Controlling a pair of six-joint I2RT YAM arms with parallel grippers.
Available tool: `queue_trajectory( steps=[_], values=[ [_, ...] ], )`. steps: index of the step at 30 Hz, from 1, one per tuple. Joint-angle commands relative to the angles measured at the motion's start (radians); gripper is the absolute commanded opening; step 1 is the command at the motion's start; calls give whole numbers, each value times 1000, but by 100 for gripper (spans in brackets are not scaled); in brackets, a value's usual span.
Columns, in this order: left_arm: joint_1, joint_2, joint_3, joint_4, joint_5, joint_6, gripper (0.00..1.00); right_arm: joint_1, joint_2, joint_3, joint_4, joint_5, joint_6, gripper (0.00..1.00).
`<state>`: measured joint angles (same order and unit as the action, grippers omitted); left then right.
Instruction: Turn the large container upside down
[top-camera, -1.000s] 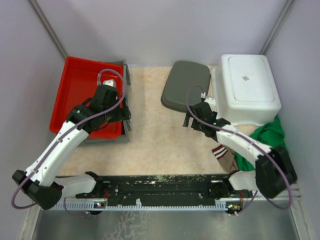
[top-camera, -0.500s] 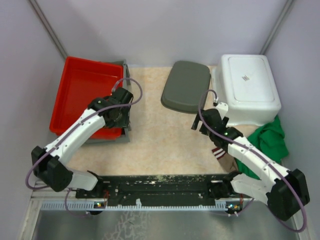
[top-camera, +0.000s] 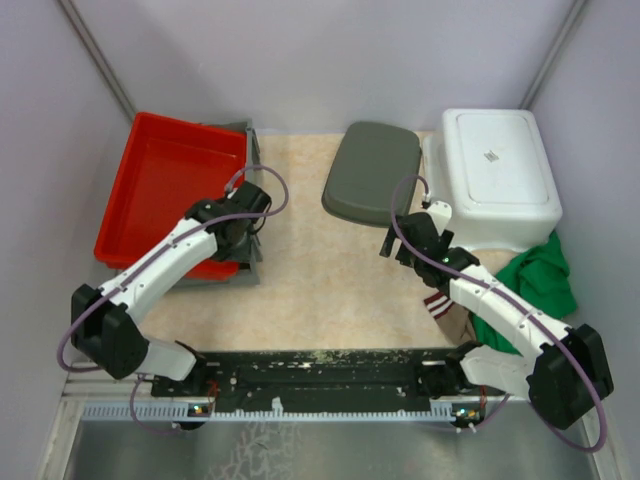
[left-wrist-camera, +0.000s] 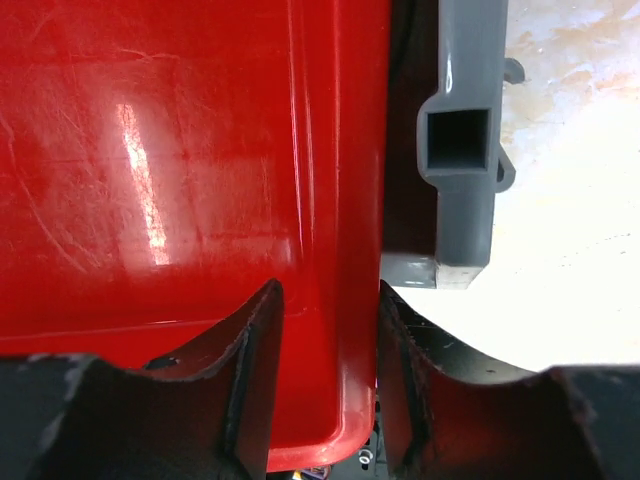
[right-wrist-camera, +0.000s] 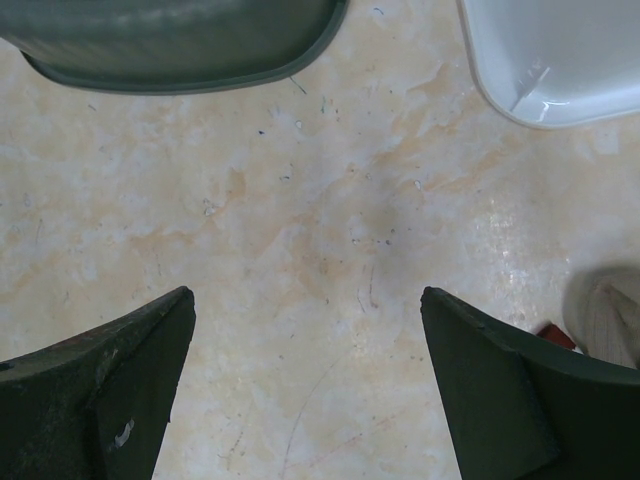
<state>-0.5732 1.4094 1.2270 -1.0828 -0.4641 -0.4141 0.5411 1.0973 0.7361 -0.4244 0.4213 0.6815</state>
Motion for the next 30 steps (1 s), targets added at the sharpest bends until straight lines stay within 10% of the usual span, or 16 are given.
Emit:
queue_trajectory(
  steps=[1, 8, 16, 21, 30],
  values=[
    [4, 15, -10, -12, -64, -6, 46, 5, 3, 34, 33, 18, 8, 95],
    [4, 5, 180, -107, -97, -5, 0, 5, -11, 35, 24, 27, 9, 95],
    [4, 2, 685, -185, -214, 90, 0, 5, -69, 37, 8, 77, 9, 94],
    [4, 43, 981, -99, -42, 187, 0, 5, -122, 46, 16, 125, -13, 93],
    [3, 65, 1067, 164, 385, 137, 0, 4, -178, 135, -59, 241, -89, 93]
  ],
)
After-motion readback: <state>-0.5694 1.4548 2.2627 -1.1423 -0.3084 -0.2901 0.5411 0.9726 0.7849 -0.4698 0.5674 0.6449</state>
